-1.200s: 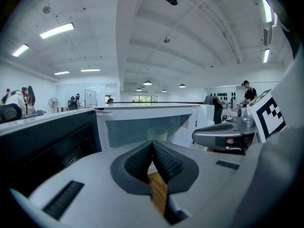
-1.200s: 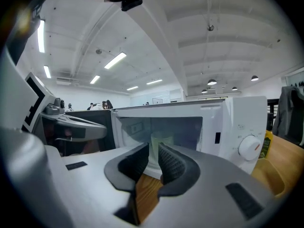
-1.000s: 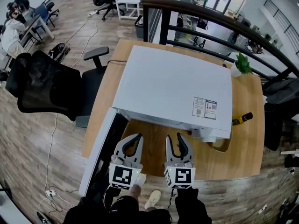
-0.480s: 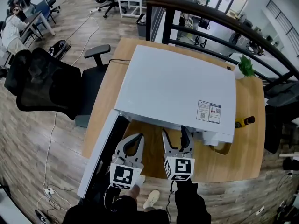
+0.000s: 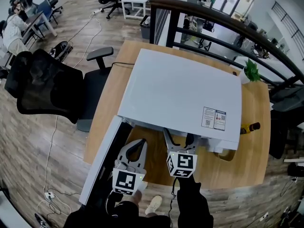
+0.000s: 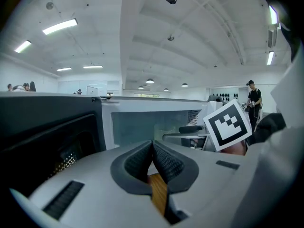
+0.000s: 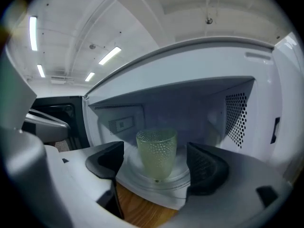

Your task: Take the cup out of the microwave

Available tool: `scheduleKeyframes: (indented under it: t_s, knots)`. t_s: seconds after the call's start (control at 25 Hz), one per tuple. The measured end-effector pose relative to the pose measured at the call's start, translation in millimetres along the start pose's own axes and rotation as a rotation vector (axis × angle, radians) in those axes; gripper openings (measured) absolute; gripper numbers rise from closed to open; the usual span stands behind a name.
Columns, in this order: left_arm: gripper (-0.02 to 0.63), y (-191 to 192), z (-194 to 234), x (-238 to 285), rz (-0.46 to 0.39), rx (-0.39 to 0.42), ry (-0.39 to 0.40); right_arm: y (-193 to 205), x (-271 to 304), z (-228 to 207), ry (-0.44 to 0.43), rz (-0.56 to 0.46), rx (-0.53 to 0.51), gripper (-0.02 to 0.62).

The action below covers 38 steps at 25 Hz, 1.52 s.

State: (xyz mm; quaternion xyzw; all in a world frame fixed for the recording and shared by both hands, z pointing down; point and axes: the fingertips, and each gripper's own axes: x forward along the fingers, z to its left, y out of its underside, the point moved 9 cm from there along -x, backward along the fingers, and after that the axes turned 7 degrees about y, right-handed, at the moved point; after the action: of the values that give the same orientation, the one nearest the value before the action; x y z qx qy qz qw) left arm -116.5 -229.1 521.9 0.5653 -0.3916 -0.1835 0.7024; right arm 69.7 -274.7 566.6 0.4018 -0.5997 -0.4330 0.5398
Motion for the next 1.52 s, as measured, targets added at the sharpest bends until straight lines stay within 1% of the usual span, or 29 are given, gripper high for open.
scheduleKeyframes:
  t_s: [0.28,0.96,1.04,1.28,1.52]
  knots:
    - [0.023,-0.2,3.5,1.1,0.006,-0.007,0.01,1.8,15.9,0.9,0.011,0.018,-0.007,0.437]
    - [0.023,4.6,11.9,5.5,0.025,-0.013,0.018,3.6,46.6,0.8,0.014,0.035,-0.038,0.436]
    - [0.023,4.8,13.1,5.6,0.024,-0.015,0.016,4.1,49.3,1.3,0.014,0.039,-0.044,0.429]
    - [0.023,5.2,14.1,6.2,0.025,-0.015,0.014,4.4,51.0,2.2,0.017,0.042,-0.059,0.382]
    - [0.023,4.0,15.2,4.4,0.019,-0.02,0.015,4.0,50.2,3.2,0.024,0.043,-0.052,0.377]
